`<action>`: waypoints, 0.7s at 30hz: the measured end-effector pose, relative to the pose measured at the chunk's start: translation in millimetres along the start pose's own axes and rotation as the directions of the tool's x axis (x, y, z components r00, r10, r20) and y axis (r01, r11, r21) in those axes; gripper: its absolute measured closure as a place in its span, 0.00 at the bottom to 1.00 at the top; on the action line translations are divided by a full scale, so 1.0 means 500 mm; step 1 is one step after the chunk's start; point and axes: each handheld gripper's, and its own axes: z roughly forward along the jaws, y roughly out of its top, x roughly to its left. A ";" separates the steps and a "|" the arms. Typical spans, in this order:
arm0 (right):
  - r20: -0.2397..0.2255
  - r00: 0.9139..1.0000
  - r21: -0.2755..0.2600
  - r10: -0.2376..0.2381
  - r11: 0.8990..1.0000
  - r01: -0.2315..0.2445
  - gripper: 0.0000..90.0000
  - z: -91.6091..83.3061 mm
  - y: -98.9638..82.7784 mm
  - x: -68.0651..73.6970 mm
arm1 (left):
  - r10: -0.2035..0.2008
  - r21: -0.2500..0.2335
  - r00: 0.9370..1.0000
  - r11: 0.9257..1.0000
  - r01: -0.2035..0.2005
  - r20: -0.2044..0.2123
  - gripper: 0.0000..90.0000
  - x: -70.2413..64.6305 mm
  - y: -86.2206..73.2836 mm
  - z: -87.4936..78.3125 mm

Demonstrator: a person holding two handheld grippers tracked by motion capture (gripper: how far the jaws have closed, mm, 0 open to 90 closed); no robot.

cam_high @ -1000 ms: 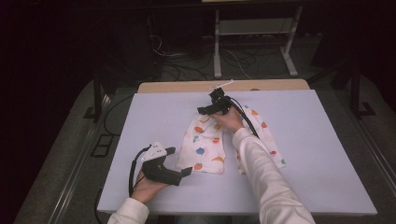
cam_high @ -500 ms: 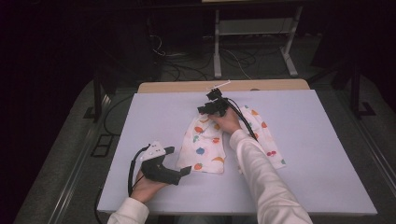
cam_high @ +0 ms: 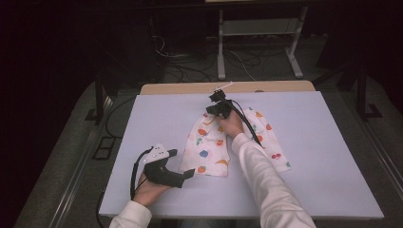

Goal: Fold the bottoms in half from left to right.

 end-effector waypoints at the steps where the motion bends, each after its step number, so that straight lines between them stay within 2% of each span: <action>1: 0.000 1.000 0.000 0.000 1.000 0.000 0.95 0.000 0.000 0.000 | 0.000 0.000 1.000 1.000 0.000 0.000 0.00 0.000 0.000 0.000; 10: -0.015 1.000 -0.002 0.019 1.000 -0.019 0.97 -0.009 0.001 0.001 | -0.019 0.009 1.000 1.000 0.020 -0.016 0.00 0.006 -0.002 0.002; 16: -0.029 0.999 -0.018 0.021 1.000 -0.021 0.97 -0.023 0.001 0.001 | -0.067 -0.001 0.997 0.998 0.067 -0.034 0.00 0.013 0.000 -0.003; 21: -0.041 0.999 -0.024 0.013 1.000 -0.014 0.97 -0.032 0.000 0.005 | -0.050 0.011 0.997 0.999 0.051 -0.056 0.00 0.016 0.017 -0.006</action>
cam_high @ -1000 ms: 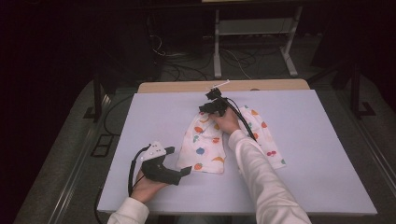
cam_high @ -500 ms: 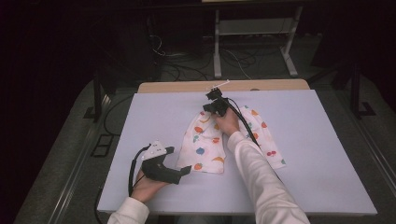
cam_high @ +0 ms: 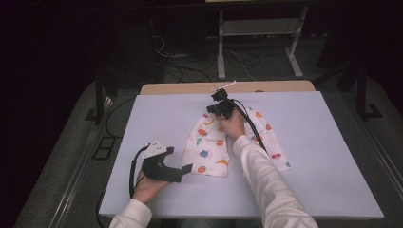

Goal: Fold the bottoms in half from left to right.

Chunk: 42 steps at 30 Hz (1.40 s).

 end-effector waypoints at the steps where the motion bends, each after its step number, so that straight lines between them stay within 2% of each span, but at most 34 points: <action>1: -0.002 1.000 -0.002 -0.002 1.000 0.002 0.97 -0.002 0.000 0.001 | 0.001 0.003 1.000 1.000 -0.001 -0.003 0.00 0.001 0.003 0.000; 6: -0.017 1.000 -0.011 0.007 1.000 -0.007 0.97 -0.008 -0.004 0.001 | -0.009 0.015 1.000 1.000 0.009 -0.022 0.00 0.012 0.012 0.000; 10: -0.013 1.000 -0.011 0.014 1.000 -0.014 0.97 -0.011 -0.006 0.002 | -0.055 0.044 0.998 0.997 0.056 -0.030 0.00 0.030 0.011 0.008; 13: -0.010 1.000 -0.013 0.011 1.000 -0.011 0.97 -0.010 -0.007 0.004 | -0.088 0.070 0.996 0.993 0.090 -0.030 0.00 0.043 0.008 0.015; 14: -0.008 1.000 -0.012 0.008 1.000 -0.008 0.97 -0.010 -0.007 0.004 | -0.110 0.082 0.993 0.990 0.113 -0.030 0.00 0.050 0.005 0.018; 15: -0.008 1.000 -0.012 0.008 1.000 -0.008 0.97 -0.010 -0.007 0.004 | -0.110 0.082 0.993 0.990 0.113 -0.030 0.00 0.050 0.005 0.018; 18: -0.012 1.000 -0.015 0.012 1.000 -0.012 0.97 -0.011 -0.009 0.004 | -0.153 0.102 0.987 0.982 0.156 -0.041 0.00 0.060 -0.001 0.022; 19: -0.012 1.000 -0.015 0.013 1.000 -0.013 0.97 -0.011 -0.010 0.003 | -0.187 0.122 0.981 0.974 0.191 -0.040 0.00 0.066 -0.005 0.024; 20: -0.013 1.000 -0.015 0.015 1.000 -0.015 0.97 -0.011 -0.011 0.003 | -0.199 0.130 0.979 0.971 0.202 -0.037 0.00 0.069 -0.007 0.025; 21: -0.014 1.000 -0.014 0.014 1.000 -0.014 0.97 -0.012 -0.011 0.002 | -0.199 0.130 0.979 0.971 0.202 -0.037 0.00 0.069 -0.007 0.025; 23: -0.014 1.000 -0.015 0.013 1.000 -0.013 0.97 -0.012 -0.012 0.002 | -0.218 0.147 0.975 0.964 0.221 -0.037 0.01 0.074 -0.010 0.026; 25: -0.013 1.000 -0.019 0.014 1.000 -0.014 0.97 -0.015 -0.010 0.002 | -0.249 0.150 0.968 0.957 0.248 -0.012 0.11 0.079 -0.015 0.024; 26: -0.013 1.000 -0.019 0.014 1.000 -0.014 0.97 -0.015 -0.010 0.002 | -0.249 0.150 0.968 0.957 0.248 -0.012 0.14 0.079 -0.015 0.024; 29: -0.011 1.000 -0.022 0.013 1.000 -0.013 0.97 -0.018 -0.009 0.002 | -0.266 0.172 0.964 0.950 0.259 0.015 0.17 0.080 -0.020 0.025; 33: -0.011 1.000 -0.021 0.014 1.000 -0.014 0.97 -0.018 -0.009 0.003 | -0.271 0.193 0.962 0.946 0.260 0.031 0.24 0.080 -0.024 0.029; 34: -0.012 1.000 -0.021 0.015 1.000 -0.015 0.97 -0.017 -0.010 0.004 | -0.270 0.198 0.962 0.946 0.258 0.032 0.31 0.080 -0.025 0.030; 35: -0.012 1.000 -0.021 0.015 1.000 -0.015 0.97 -0.017 -0.010 0.004 | -0.271 0.201 0.962 0.945 0.260 0.031 0.31 0.080 -0.025 0.031; 38: -0.011 1.000 -0.014 0.008 1.000 -0.009 0.97 -0.014 -0.012 0.004 | -0.282 0.235 0.959 0.935 0.265 0.039 0.40 0.081 -0.029 0.039; 39: -0.011 1.000 -0.014 0.008 1.000 -0.009 0.97 -0.014 -0.012 0.004 | -0.282 0.235 0.959 0.935 0.265 0.039 0.42 0.081 -0.029 0.039; 40: -0.012 1.000 -0.014 0.009 1.000 -0.009 0.97 -0.013 -0.013 0.004 | -0.287 0.250 0.957 0.930 0.270 0.036 0.44 0.082 -0.030 0.042; 42: -0.011 1.000 -0.014 0.009 1.000 -0.009 0.97 -0.013 -0.013 0.004 | -0.289 0.254 0.957 0.928 0.271 0.032 0.45 0.082 -0.031 0.043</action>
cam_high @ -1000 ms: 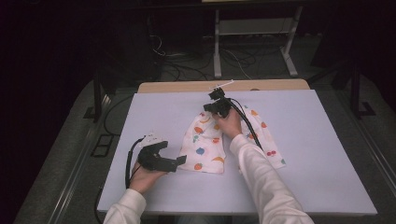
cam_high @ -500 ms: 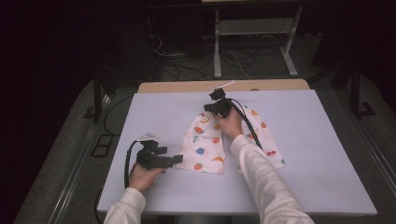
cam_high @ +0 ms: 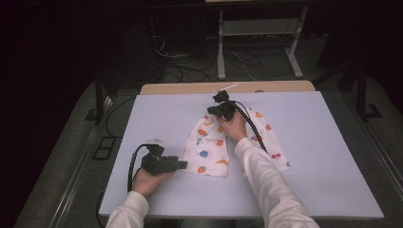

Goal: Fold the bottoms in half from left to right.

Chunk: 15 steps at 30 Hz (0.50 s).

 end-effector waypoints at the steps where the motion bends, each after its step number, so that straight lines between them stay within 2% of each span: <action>1: 0.000 1.000 -0.002 0.000 1.000 0.000 0.97 0.000 0.000 0.000 | -0.006 -0.001 1.000 1.000 0.006 0.001 0.47 0.001 0.000 0.000; 5: -0.002 1.000 -0.003 0.001 1.000 -0.001 0.97 0.000 -0.002 -0.001 | -0.032 0.004 0.999 0.999 0.032 0.004 0.61 0.008 0.000 -0.001; 7: -0.001 1.000 -0.004 -0.002 1.000 0.002 0.97 0.000 -0.002 -0.001 | -0.039 0.011 0.999 0.999 0.039 0.011 0.73 0.012 0.000 0.000; 9: 0.000 1.000 -0.005 -0.002 1.000 0.002 0.97 -0.001 -0.002 -0.001 | -0.046 0.017 0.999 0.999 0.046 0.016 0.76 0.015 0.000 0.002; 10: -0.001 1.000 -0.007 0.001 1.000 -0.001 0.97 -0.002 -0.001 -0.002 | -0.054 0.018 0.998 0.998 0.053 0.022 0.79 0.016 0.001 0.004; 11: -0.002 1.000 -0.009 0.002 1.000 -0.002 0.97 -0.003 -0.001 -0.003 | -0.054 0.021 0.998 0.998 0.054 0.021 0.87 0.016 0.001 0.005; 13: -0.001 1.000 -0.011 0.004 1.000 -0.004 0.97 -0.003 -0.001 -0.003 | -0.057 0.023 0.998 0.998 0.057 0.019 0.89 0.018 0.002 0.008; 15: -0.003 1.000 -0.011 0.003 1.000 -0.003 0.97 -0.003 -0.001 -0.003 | -0.053 0.033 0.998 0.998 0.052 0.024 0.98 0.020 0.003 0.009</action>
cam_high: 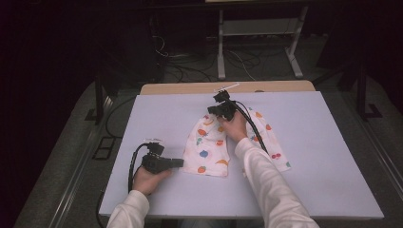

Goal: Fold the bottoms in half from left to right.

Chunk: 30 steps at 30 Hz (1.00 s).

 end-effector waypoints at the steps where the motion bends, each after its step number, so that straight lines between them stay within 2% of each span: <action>1: 0.000 1.000 0.000 0.000 1.000 0.000 0.97 0.000 0.000 0.000 | 0.000 0.000 1.000 1.000 0.000 0.000 0.99 0.000 0.000 0.000; 4: -0.002 1.000 -0.002 -0.001 1.000 0.001 0.97 0.001 -0.001 0.000 | -0.002 -0.004 1.000 1.000 0.002 0.007 1.00 0.001 0.001 -0.002; 6: -0.005 1.000 -0.002 0.004 1.000 -0.004 0.97 0.001 -0.002 -0.002 | 0.025 -0.015 1.000 1.000 -0.025 0.007 1.00 -0.003 0.002 -0.005; 9: -0.011 1.000 -0.008 0.005 1.000 -0.005 0.97 0.000 -0.001 -0.004 | 0.041 -0.027 0.999 0.999 -0.040 0.031 1.00 -0.009 0.003 -0.007; 13: -0.014 1.000 -0.012 0.012 1.000 -0.012 0.97 -0.003 0.000 -0.007 | 0.061 -0.027 0.998 0.998 -0.060 0.032 1.00 -0.017 0.005 -0.009; 17: -0.024 1.000 -0.024 0.017 1.000 -0.018 0.97 -0.010 0.003 -0.010 | 0.085 -0.033 0.995 0.996 -0.083 0.044 1.00 -0.035 0.014 -0.014; 20: -0.028 0.999 -0.030 0.028 0.999 -0.029 0.97 -0.015 0.003 -0.013 | 0.101 -0.011 0.993 0.995 -0.100 0.066 1.00 -0.045 0.020 -0.010; 24: -0.038 0.998 -0.038 0.041 0.998 -0.042 0.97 -0.022 0.001 -0.018 | 0.117 -0.006 0.990 0.993 -0.117 0.080 1.00 -0.054 0.024 -0.007; 30: -0.050 0.998 -0.052 0.040 0.998 -0.042 0.97 -0.037 0.002 -0.024 | 0.160 -0.017 0.985 0.987 -0.159 0.069 1.00 -0.073 0.035 -0.013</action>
